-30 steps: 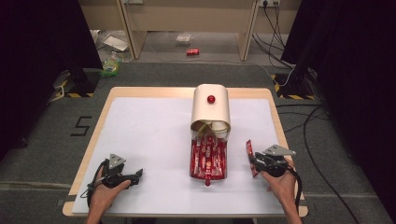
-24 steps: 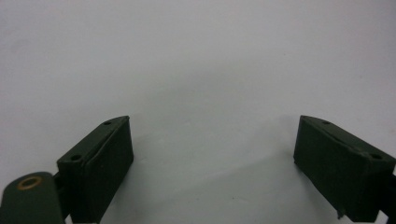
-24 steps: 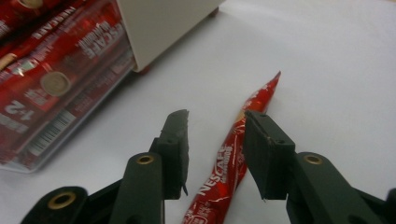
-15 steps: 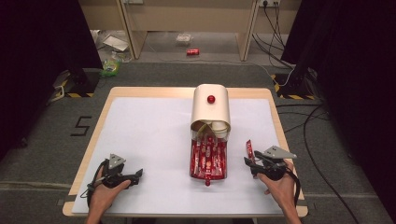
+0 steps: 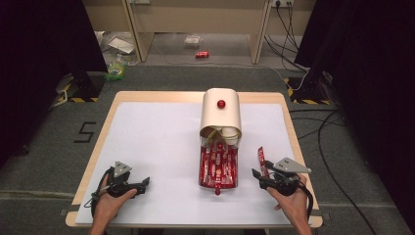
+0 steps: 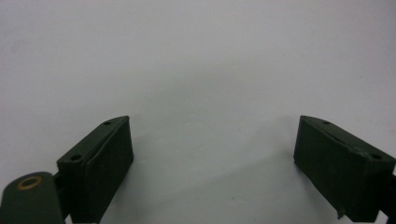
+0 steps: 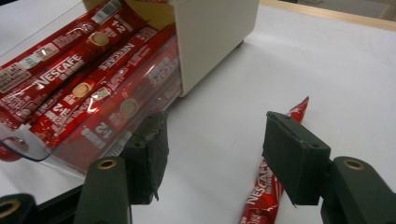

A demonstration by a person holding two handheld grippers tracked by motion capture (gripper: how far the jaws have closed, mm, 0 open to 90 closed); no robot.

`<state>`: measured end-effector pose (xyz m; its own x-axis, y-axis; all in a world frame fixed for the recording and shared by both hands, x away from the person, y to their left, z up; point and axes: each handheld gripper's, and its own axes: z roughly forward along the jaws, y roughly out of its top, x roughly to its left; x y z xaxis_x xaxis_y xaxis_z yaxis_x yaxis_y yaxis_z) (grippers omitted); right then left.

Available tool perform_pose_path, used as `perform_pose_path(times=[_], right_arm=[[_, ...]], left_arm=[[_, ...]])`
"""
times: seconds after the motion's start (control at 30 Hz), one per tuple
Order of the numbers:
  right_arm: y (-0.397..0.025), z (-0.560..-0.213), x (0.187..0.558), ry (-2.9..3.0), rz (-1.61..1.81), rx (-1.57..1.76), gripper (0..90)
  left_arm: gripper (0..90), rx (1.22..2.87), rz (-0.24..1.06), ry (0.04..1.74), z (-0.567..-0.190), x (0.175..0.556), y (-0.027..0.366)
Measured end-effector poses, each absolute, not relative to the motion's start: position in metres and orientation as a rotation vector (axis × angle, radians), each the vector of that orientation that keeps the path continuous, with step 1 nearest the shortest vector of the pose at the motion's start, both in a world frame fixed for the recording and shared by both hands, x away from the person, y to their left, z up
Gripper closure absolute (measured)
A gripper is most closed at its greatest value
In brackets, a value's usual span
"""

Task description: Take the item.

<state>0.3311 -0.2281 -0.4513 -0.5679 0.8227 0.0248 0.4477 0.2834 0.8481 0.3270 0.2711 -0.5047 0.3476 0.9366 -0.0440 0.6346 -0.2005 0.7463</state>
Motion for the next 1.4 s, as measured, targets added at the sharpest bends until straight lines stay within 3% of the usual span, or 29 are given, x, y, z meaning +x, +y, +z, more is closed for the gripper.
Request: perform_pose_path(times=[1.4], right_arm=[[-0.206, -0.458, 0.286, 2.175, 1.298, 1.079, 35.5]], left_arm=[[11.0, 1.928, 0.562, 1.37, -0.505, 0.327, 0.271]])
